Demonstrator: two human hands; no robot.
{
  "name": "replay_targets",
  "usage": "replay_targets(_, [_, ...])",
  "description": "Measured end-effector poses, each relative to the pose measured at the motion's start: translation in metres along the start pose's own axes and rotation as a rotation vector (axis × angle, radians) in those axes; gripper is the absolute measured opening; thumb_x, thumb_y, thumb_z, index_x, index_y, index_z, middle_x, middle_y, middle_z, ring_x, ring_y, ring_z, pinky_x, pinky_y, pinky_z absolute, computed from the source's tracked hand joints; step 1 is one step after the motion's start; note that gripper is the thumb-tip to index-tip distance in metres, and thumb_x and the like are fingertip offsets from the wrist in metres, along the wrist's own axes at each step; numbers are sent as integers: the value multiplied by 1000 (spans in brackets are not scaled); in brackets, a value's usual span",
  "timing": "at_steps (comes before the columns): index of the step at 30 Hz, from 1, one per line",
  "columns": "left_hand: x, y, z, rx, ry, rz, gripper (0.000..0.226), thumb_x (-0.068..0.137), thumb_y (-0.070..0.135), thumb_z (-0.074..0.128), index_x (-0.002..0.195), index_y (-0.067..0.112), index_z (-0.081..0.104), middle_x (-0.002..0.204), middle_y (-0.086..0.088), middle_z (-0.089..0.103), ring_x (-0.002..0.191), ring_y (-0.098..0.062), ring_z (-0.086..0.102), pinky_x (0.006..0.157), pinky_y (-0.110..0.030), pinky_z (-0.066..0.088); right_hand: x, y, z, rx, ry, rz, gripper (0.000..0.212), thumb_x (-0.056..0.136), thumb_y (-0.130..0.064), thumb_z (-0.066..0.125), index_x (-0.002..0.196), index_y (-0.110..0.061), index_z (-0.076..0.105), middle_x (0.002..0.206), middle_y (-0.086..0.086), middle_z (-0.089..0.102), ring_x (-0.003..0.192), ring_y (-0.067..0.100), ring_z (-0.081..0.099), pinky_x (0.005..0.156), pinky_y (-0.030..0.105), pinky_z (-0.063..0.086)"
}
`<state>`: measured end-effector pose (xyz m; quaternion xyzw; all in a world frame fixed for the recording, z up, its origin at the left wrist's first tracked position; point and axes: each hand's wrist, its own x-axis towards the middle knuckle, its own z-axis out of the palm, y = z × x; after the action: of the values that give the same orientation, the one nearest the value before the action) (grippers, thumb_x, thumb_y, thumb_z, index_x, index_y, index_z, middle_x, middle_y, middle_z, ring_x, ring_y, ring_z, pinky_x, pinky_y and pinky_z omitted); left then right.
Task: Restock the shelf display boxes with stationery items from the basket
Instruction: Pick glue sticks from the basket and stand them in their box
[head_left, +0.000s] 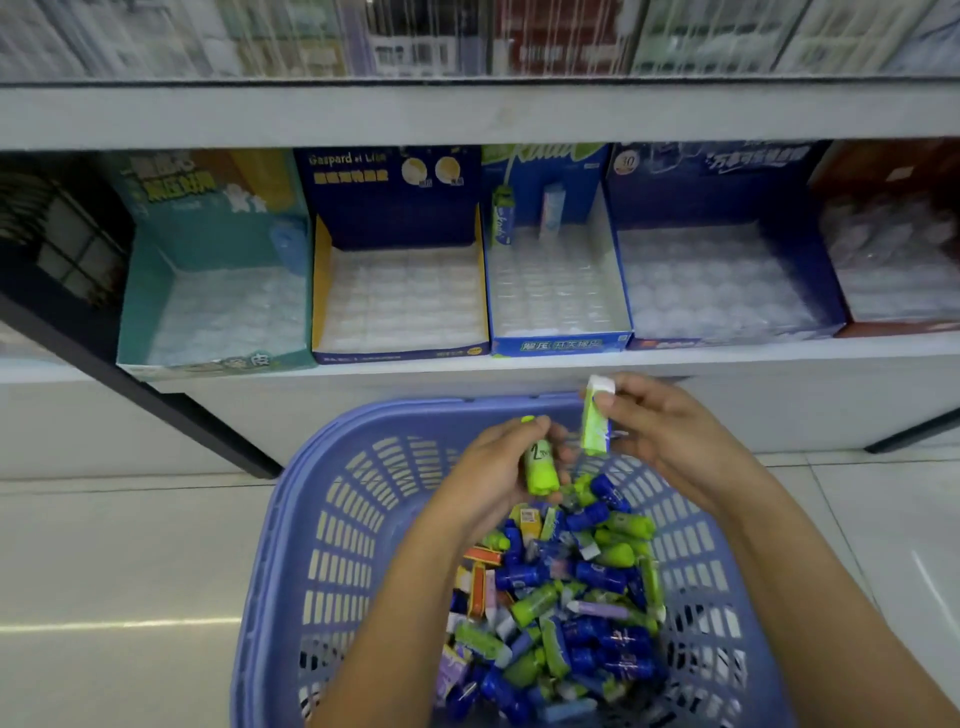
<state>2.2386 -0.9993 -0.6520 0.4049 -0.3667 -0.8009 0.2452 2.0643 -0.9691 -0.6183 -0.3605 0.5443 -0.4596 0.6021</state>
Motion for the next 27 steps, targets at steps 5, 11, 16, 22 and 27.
replay_targets(5, [-22, 51, 24, -29, 52, 109, 28, 95, 33, 51, 82, 12, 63, 55, 1, 53, 45, -10, 47, 42, -20, 41, 3, -49, 18, -350, 105, -320, 11, 96, -17, 51, 96, -28, 50, 85, 12, 69, 58, 16, 63, 48, 27, 49])
replay_targets(11, [-21, 94, 24, 58, 126, 192, 21, 87, 30, 65, 84, 9, 66, 60, 3, 63, 45, -4, 44, 41, -15, 38, 13, -86, 26, -883, 26, -645, 39, 87, 5, 56, 111, -23, 68, 113, -5, 61, 106, 12, 59, 86, 13, 46])
replay_targets(16, [-6, 101, 21, 436, 349, 460, 15, 85, 25, 68, 76, 13, 67, 70, -16, 62, 50, -14, 41, 50, -28, 37, 40, -103, 34, -353, 22, -365, 28, 89, -2, 58, 114, -13, 63, 105, 20, 67, 79, 17, 70, 76, 22, 58])
replay_targets(22, [6, 104, 2, 774, 691, 607, 17, 90, 30, 60, 87, 15, 67, 75, 1, 66, 71, -17, 57, 59, -22, 40, 101, -113, 36, -449, 308, -452, 17, 79, -2, 70, 93, -10, 67, 88, 4, 66, 74, 5, 65, 72, 19, 53])
replay_targets(27, [12, 97, -8, 840, 660, 446, 21, 94, 28, 53, 95, 11, 65, 82, -1, 63, 77, -21, 55, 59, -21, 32, 140, -107, 50, -591, 275, -593, 13, 79, 1, 67, 90, -6, 66, 85, 2, 65, 77, 5, 60, 75, 12, 48])
